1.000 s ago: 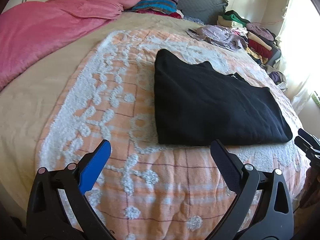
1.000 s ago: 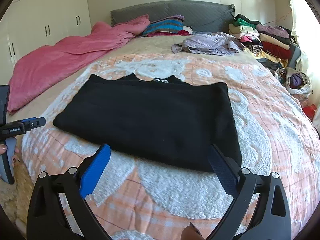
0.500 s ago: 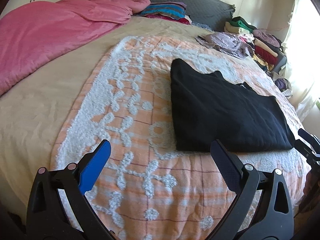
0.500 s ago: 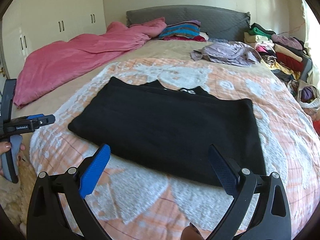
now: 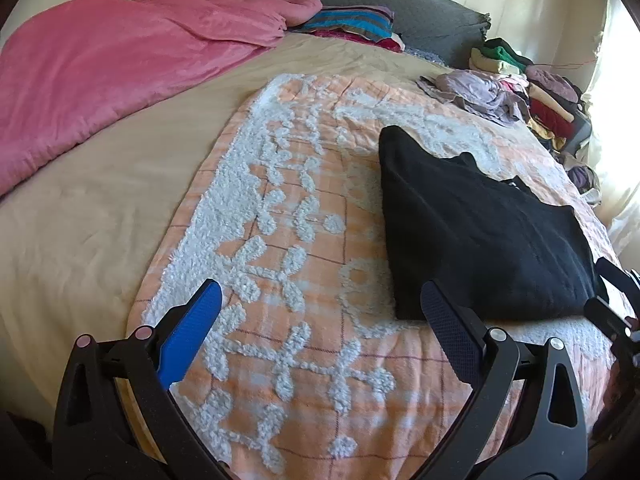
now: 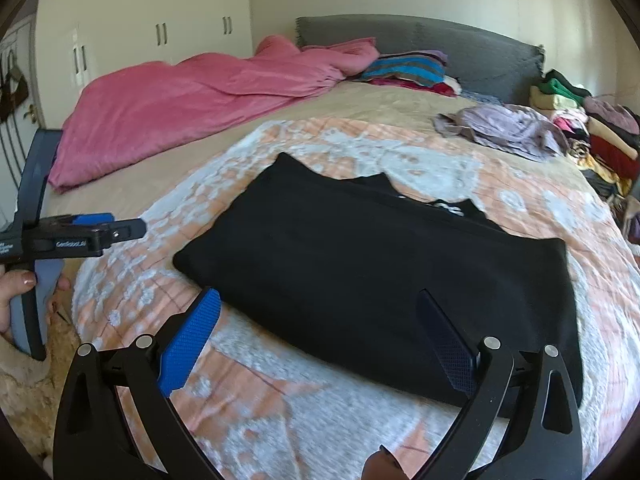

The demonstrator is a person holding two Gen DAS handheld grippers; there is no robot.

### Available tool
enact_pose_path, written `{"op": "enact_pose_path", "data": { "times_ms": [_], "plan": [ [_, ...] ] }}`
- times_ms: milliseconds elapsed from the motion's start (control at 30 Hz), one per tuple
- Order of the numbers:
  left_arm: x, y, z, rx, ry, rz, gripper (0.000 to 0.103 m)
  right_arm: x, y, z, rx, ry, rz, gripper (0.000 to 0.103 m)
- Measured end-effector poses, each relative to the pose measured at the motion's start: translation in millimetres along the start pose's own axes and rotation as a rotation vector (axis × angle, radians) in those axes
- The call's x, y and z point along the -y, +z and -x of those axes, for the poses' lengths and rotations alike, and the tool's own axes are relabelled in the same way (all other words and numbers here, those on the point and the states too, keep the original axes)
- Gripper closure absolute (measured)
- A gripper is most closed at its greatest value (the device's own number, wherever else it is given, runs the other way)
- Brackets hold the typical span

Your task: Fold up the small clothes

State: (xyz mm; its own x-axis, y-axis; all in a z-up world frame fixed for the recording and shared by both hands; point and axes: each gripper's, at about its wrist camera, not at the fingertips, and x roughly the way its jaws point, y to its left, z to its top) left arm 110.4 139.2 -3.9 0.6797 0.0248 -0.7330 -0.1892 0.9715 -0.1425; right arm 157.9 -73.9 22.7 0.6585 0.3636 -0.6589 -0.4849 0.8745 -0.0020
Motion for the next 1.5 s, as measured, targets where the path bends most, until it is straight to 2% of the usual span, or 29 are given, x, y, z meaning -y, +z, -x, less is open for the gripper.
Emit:
{"op": "enact_pose_path", "data": {
  "times_ms": [300,733,833,967,1067,1267,1500],
  "plan": [
    [-4,14,-17,-0.010,0.023,-0.007,0.010,-29,7,-32,-0.031,0.033,0.076,0.005],
    [8,45,-54,-0.037,0.035,-0.069,0.010,-62,5,-76,-0.094,0.044,0.203,0.005],
    [13,53,-61,-0.042,0.030,-0.081,0.010,-68,2,-84,-0.109,0.019,0.243,0.005],
    [23,65,-70,-0.045,0.029,-0.111,0.010,-74,0,-101,-0.141,-0.093,0.304,0.005],
    [29,70,-76,-0.053,0.017,-0.121,0.010,-74,0,-111,-0.152,-0.131,0.316,0.005],
    [35,78,-89,-0.067,0.006,-0.128,0.010,-76,8,-130,-0.159,-0.176,0.337,0.005],
    [28,93,-101,-0.086,-0.008,-0.092,0.010,-80,18,-143,-0.135,-0.215,0.367,0.005]
  ]
}}
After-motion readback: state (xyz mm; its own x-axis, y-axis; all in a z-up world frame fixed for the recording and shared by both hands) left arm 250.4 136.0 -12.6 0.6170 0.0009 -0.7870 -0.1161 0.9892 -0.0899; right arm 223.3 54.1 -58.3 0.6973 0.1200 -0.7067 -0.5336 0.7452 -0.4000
